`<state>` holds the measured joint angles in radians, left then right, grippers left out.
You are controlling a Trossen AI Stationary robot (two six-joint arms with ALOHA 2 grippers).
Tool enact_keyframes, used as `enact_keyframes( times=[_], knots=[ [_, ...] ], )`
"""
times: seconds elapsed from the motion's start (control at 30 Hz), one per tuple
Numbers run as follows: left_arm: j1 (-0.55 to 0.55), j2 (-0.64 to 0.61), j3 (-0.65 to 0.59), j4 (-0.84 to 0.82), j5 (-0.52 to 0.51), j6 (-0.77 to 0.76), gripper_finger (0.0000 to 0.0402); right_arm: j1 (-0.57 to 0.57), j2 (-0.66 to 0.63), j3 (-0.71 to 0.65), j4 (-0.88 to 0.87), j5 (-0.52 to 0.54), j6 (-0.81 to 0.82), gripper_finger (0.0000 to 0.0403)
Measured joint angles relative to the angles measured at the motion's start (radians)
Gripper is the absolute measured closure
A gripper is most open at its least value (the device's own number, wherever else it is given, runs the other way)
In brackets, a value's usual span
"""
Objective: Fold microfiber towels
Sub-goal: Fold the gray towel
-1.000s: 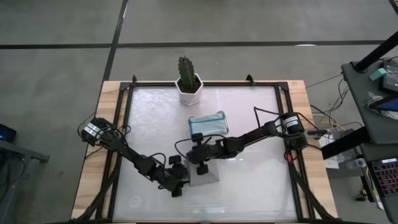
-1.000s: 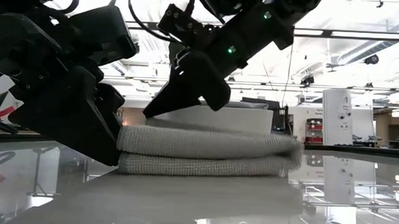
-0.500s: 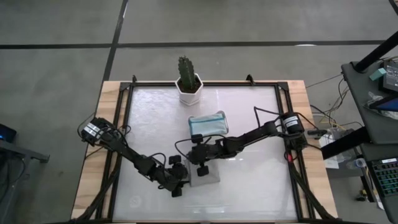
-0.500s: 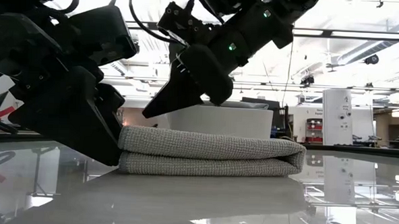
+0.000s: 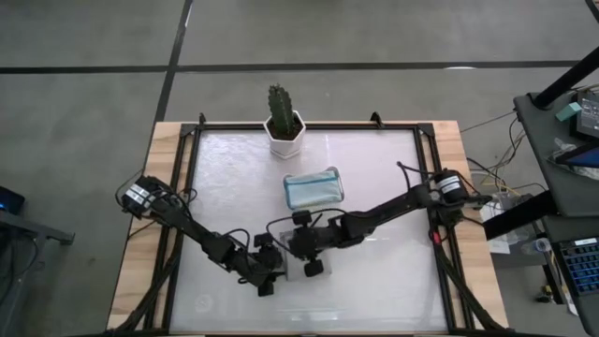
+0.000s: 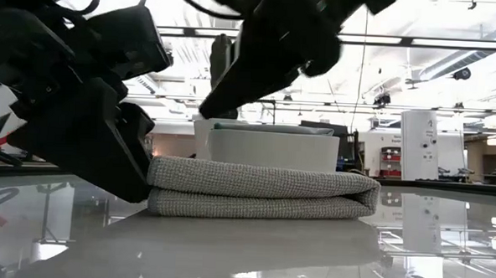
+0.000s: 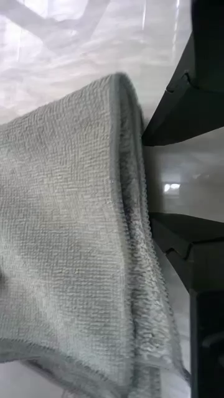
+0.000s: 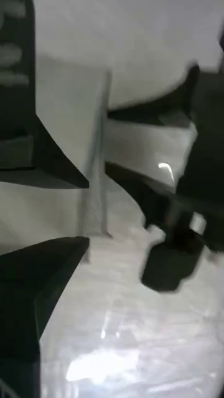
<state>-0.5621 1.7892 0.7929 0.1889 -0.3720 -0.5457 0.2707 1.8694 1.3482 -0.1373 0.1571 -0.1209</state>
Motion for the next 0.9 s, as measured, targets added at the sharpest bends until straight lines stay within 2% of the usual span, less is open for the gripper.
enact_keyframes(
  times=[0.23, 0.43, 0.67, 0.8, 0.9],
  knots=[
    [-0.001, -0.074, 0.007, -0.129, 0.034, -0.051, 0.0231, 0.086, -0.036, -0.016, -0.096, 0.001, 0.087, 0.0294],
    [-0.002, -0.137, 0.015, -0.118, 0.042, -0.02, 0.0231, 0.143, -0.051, -0.038, -0.16, 0.003, 0.168, 0.03],
    [0.011, -0.12, 0.02, -0.013, -0.089, 0.106, 0.0231, 0.2, -0.04, -0.044, -0.168, 0.0, 0.263, 0.0296],
    [0.028, -0.099, 0.017, -0.014, -0.159, 0.118, 0.0231, 0.212, -0.025, -0.044, -0.155, 0.001, 0.315, 0.0273],
    [0.045, -0.087, 0.017, -0.007, -0.162, 0.134, 0.0231, 0.215, -0.003, -0.044, -0.142, 0.003, 0.349, 0.0252]
  ],
)
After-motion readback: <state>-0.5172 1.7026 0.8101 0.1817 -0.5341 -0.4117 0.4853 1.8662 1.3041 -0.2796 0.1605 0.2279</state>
